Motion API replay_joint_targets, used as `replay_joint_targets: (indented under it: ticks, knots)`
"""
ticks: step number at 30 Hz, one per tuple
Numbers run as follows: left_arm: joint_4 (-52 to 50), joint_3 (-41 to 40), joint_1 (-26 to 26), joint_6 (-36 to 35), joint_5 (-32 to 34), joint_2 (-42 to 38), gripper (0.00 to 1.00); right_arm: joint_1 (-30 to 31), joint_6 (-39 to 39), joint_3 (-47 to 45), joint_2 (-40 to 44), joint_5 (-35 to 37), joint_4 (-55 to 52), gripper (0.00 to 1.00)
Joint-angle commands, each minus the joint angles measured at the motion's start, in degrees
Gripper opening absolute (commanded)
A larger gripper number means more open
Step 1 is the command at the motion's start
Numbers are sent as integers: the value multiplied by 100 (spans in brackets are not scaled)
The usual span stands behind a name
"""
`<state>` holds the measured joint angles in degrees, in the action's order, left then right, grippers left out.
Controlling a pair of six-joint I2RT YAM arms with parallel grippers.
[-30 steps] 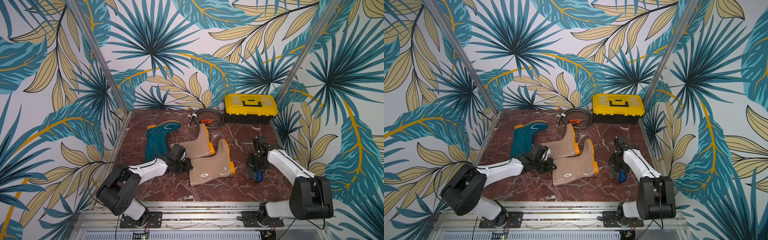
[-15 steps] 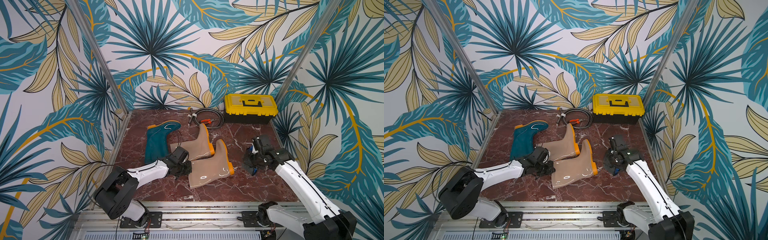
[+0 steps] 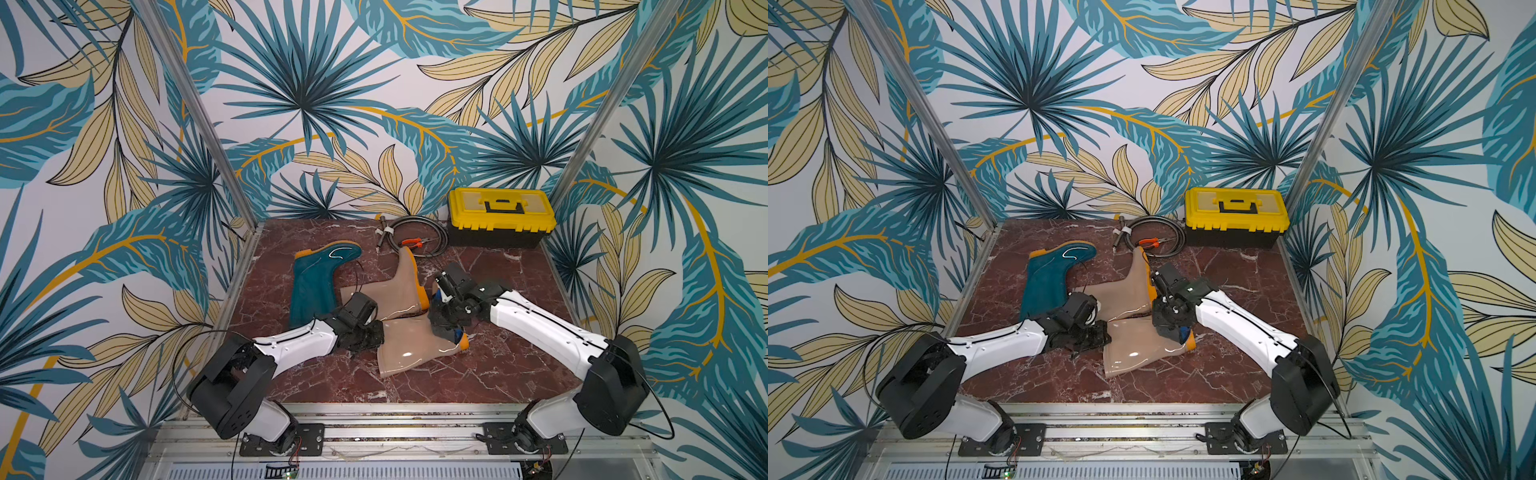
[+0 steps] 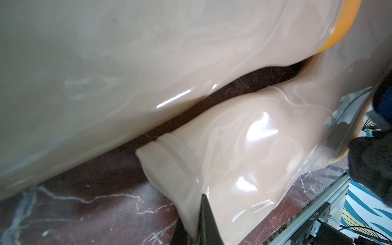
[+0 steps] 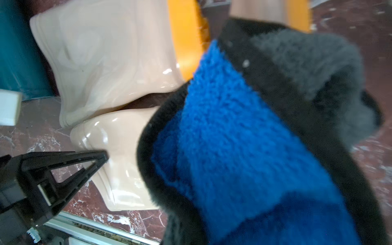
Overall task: Wipe the rubber boots with a cloth
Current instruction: Move the rubber boot to the center of the board.
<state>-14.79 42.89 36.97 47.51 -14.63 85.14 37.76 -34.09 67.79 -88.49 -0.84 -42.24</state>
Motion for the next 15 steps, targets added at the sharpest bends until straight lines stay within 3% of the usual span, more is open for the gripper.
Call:
replay_joint_targets:
  ticks: [1,4,7,9,12,15]
  knots:
    - [451,-41,-40,-86,-217,-211,19,293,-168,65,-465,-271,543,0]
    - [503,-263,-186,-51,-342,-457,44,379,-248,47,-758,-281,576,0]
    - [581,-641,-445,116,-450,-879,53,405,-296,-50,-768,-75,519,8]
    - [697,-881,-524,194,-499,-1154,55,401,-300,-100,-712,70,429,23]
    - [858,-1149,-524,310,-571,-1417,55,447,-277,-125,-588,339,234,56]
    - [1170,-1408,-524,470,-628,-1475,55,532,-243,-91,-521,661,49,69]
